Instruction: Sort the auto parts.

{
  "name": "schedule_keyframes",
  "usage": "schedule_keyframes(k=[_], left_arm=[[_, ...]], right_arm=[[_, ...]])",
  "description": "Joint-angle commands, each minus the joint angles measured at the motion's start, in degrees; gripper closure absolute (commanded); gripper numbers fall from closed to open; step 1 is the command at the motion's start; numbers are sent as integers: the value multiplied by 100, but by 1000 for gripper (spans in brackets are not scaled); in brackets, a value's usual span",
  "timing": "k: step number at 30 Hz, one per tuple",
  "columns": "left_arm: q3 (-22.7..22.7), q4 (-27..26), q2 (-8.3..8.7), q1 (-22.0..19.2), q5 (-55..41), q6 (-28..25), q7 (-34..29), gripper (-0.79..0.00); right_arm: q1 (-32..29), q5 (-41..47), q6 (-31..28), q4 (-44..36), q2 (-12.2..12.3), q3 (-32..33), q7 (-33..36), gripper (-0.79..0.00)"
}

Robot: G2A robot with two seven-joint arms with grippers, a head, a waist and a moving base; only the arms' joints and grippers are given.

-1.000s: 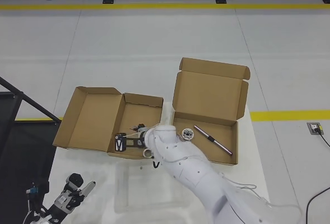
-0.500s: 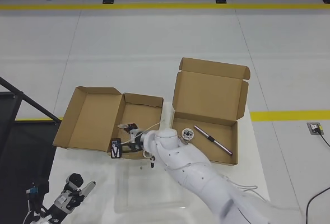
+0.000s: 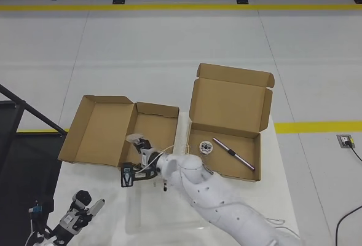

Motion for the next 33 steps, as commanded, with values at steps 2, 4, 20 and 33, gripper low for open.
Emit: schedule_keyframes(k=[2,4,20,33], left_arm=[[0,0,0,0,0,0,0,-785],[0,0,0,0,0,0,0,-785],[0,0,0,0,0,0,0,-785],[0,0,0,0,0,0,0,-785]], right_arm=[[-683,-336,118,-978,244,335,159,-785],[-1142,-568,207,-1572,393,566,197,-785],[-1844,-794,312,-2327,580,888,148,-785],[-3078,-1073,1688,-3436,761,1319,-320,-785]])
